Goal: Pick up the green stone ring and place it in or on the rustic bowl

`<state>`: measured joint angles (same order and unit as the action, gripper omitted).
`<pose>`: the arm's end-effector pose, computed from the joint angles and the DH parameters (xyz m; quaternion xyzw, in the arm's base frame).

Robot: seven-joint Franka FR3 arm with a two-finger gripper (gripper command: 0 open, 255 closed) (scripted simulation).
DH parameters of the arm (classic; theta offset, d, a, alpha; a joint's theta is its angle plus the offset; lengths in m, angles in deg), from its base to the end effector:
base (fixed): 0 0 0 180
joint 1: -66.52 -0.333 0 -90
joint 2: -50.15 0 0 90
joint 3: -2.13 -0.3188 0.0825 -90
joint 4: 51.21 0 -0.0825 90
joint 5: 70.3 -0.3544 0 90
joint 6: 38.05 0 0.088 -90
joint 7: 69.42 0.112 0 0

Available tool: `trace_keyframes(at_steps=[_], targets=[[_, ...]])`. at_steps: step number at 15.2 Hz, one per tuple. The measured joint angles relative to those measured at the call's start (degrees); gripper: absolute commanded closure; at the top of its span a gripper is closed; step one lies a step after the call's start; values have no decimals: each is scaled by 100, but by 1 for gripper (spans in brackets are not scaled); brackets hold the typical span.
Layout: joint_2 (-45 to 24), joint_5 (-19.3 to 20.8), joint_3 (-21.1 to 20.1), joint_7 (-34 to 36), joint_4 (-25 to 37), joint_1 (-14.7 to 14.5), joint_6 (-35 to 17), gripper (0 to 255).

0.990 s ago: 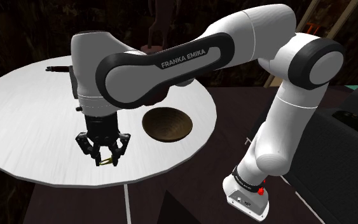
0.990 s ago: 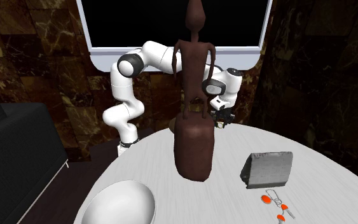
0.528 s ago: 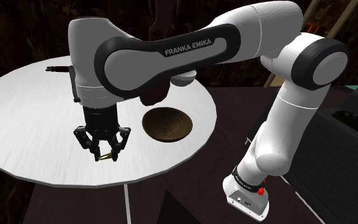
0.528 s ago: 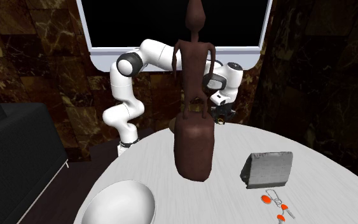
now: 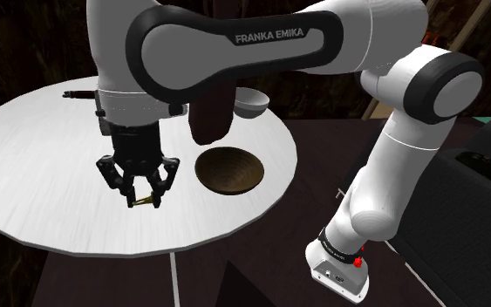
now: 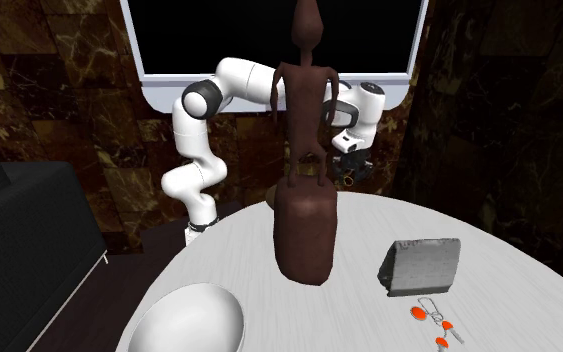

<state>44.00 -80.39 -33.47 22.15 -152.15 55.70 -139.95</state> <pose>0.3792 0.4035 0.5094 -0.9081 0.4007 0.1215 0.0084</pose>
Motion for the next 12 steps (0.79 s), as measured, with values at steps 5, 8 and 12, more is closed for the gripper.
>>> trace_keyframes(at_steps=[5, 8, 12], targets=[[14, 3, 1, 60, 368, 6, 376, 255], [-23, 29, -3, 118, 647, -4, 617, 255], [-47, 46, -12, 192, 962, -18, 903, 255]])
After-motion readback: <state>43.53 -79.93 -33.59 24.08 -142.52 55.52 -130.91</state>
